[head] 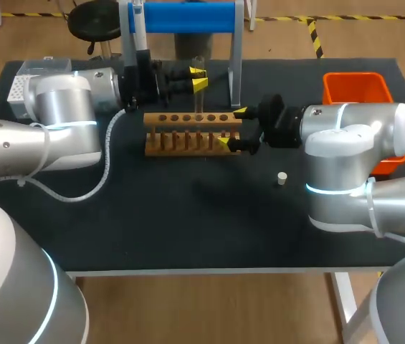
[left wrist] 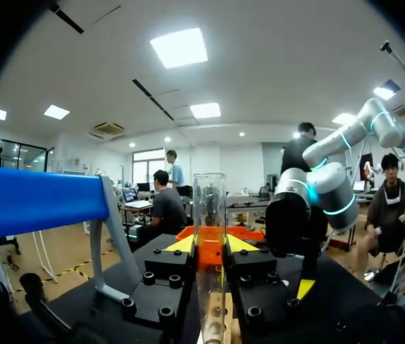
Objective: Invert the test tube, pick up the pipette, mount the tip to pipette, aspirate from beaker and dispense into the tube, eject the tip, return the pipette, and cap with the stopper.
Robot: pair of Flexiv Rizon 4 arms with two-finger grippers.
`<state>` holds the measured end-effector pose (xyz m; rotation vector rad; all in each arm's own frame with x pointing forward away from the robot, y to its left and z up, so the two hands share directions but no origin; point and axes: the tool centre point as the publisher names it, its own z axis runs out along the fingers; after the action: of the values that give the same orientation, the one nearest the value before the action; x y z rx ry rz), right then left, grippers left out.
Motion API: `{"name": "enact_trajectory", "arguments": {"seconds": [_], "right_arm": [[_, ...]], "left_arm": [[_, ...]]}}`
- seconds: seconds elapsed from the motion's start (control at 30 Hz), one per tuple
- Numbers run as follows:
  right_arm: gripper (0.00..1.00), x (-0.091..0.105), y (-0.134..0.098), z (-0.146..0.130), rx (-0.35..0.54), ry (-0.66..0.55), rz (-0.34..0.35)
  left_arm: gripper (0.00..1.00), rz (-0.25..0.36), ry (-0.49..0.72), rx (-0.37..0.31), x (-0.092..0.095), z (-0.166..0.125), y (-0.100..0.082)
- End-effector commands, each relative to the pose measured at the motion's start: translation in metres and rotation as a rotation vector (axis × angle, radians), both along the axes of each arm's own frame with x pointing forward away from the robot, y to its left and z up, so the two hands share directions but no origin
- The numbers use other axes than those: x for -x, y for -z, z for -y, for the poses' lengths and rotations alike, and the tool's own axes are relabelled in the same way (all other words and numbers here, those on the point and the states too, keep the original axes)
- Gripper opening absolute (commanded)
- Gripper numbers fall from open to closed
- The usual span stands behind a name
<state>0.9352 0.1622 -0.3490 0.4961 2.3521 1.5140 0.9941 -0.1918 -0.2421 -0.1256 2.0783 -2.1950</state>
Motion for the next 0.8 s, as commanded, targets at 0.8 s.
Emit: {"name": "enact_trajectory", "arguments": {"seconds": [0.8], "right_arm": [[1.00, 0.000, 0.000, 0.000, 0.001, 0.002, 0.001]], "left_arm": [[0.00, -0.032, -0.012, -0.051, -0.007, 0.002, 0.015]]}}
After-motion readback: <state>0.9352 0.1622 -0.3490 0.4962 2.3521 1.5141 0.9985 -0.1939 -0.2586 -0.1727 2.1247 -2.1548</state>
